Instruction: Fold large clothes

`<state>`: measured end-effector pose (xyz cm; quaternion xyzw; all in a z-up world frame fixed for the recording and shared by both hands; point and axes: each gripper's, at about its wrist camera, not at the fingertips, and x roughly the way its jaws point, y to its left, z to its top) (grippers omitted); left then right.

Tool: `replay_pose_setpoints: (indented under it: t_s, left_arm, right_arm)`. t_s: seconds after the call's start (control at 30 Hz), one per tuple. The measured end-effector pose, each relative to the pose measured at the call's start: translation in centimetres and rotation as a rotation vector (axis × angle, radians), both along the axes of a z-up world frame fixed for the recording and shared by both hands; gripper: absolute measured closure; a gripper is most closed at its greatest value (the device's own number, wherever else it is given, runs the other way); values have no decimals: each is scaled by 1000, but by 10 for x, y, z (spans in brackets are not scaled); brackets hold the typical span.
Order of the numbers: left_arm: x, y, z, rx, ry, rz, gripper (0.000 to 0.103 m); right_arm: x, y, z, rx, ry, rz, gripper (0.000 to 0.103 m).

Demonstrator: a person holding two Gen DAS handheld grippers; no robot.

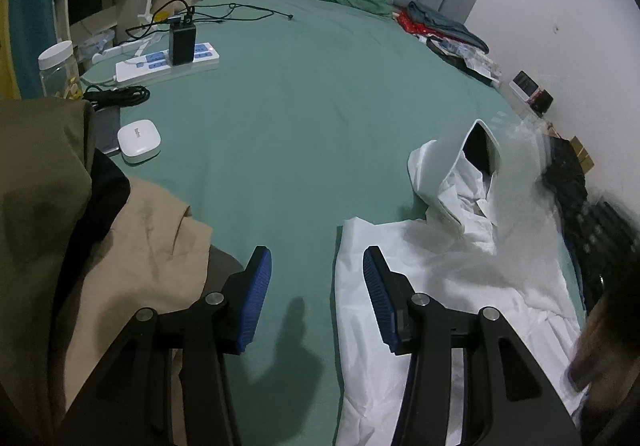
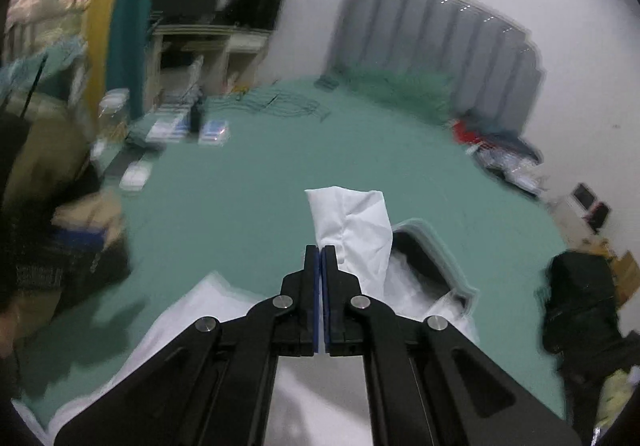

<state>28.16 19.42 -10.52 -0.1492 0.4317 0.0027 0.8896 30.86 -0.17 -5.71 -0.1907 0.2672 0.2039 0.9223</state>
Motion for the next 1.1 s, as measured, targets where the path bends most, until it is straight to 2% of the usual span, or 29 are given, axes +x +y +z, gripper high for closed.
replay_pose_setpoints:
  t_s: [0.13,0.2,0.27,0.33,0.37,0.5,0.6,0.7,0.73,0.83,0.87,0.97,1.03,1.07,1.1]
  left_arm:
    - [-1,1,-2,1,9,-1,52]
    - [0,0,-4,6,18,-4,52]
    - [1,-4,-6,8,26,-15,52]
    - [2,-8,-10,12,35,-27,52]
    - [3,-12,-11,11,38,-39,52]
    - [5,-28,-18,7,51,-93,52]
    - [7,-44,-28,-2,75,-140,52]
    - [7,-53,-36,19,95,-152,52]
    - [8,-55,-38,22,99,-155,52]
    - [10,-58,-40,16,102,-159,52]
    - [11,-60,-40,9,102,-165,52]
    - [13,-71,-42,-30,100,-215,52]
    - [13,-82,-43,-22,93,-251,53]
    - [13,-88,-43,-8,88,-264,59]
    - [12,-95,-45,8,89,-285,69]
  right_arm:
    - [-33,32,-65,-72,128,62,101]
    - [-43,33,-84,-84,176,66,100]
    - [-48,34,-99,-88,269,82,88]
    - [-53,27,-103,-56,329,96,54]
    - [-56,21,-102,-23,353,112,52]
    - [-68,-2,-90,39,399,161,51]
    - [-70,-29,-72,24,328,153,51]
    - [-59,-50,-61,21,283,98,51]
    - [-48,-59,-60,27,292,74,51]
    - [-9,-71,-72,-3,406,35,51]
    - [1,-78,-76,-7,420,11,51]
    - [7,-88,-80,65,488,-3,51]
    - [-4,-85,-86,62,511,13,51]
    - [-12,-81,-91,52,517,21,51]
    - [-17,-78,-95,52,533,31,51]
